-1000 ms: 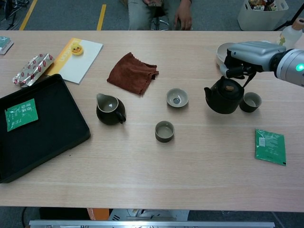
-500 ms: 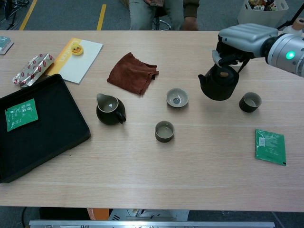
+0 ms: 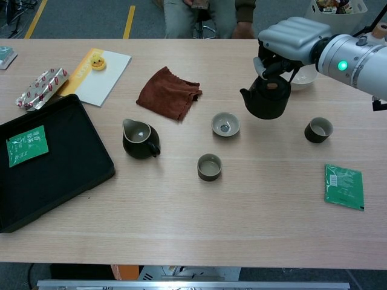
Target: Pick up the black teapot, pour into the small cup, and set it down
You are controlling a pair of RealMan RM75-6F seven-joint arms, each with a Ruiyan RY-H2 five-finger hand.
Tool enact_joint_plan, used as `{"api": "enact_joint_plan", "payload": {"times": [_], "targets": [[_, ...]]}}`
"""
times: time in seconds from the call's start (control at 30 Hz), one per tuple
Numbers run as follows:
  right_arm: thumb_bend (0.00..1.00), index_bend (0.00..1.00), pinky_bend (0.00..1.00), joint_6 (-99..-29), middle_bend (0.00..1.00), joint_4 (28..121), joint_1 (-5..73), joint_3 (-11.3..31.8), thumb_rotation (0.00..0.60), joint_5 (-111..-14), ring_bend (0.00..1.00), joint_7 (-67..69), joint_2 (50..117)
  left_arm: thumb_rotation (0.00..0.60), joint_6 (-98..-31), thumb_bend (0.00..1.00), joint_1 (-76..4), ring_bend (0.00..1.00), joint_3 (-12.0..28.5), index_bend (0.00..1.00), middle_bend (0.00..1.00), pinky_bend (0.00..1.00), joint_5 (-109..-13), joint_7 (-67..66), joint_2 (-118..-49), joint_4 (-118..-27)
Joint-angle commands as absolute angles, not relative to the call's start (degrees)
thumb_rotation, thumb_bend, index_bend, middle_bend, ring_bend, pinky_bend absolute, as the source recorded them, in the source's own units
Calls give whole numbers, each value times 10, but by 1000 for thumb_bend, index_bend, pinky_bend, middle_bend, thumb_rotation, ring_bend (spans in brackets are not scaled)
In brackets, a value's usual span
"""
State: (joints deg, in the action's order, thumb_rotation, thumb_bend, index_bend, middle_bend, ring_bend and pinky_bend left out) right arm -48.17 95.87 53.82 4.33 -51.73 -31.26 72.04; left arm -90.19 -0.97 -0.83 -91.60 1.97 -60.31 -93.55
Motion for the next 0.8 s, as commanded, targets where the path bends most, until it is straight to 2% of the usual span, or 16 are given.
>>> {"api": "enact_joint_plan", "payload": {"times": [0.03, 0.47, 0.67, 0.8], "targets": [[680, 945, 176, -481, 836, 949, 544, 42, 342, -521, 783, -322, 729, 600, -903, 396, -9, 200, -8, 167, 238, 230, -915, 19, -603, -937], [564, 926, 176, -482, 824, 915, 542, 35, 376, -536, 767, -319, 748, 600, -906, 396, -7, 200, -5, 167, 238, 227, -912, 14, -603, -939], [542, 910, 176, -483, 814, 915, 539, 32, 418, -546, 755, -319, 743, 600, -904, 396, -8, 200, -5, 167, 237, 227, -913, 12, -606, -939], [528, 907, 176, -484, 813, 913, 536, 32, 426, -550, 750, -315, 742, 600, -902, 396, -8, 200, -4, 167, 237, 227, -912, 10, -607, -940]]}}
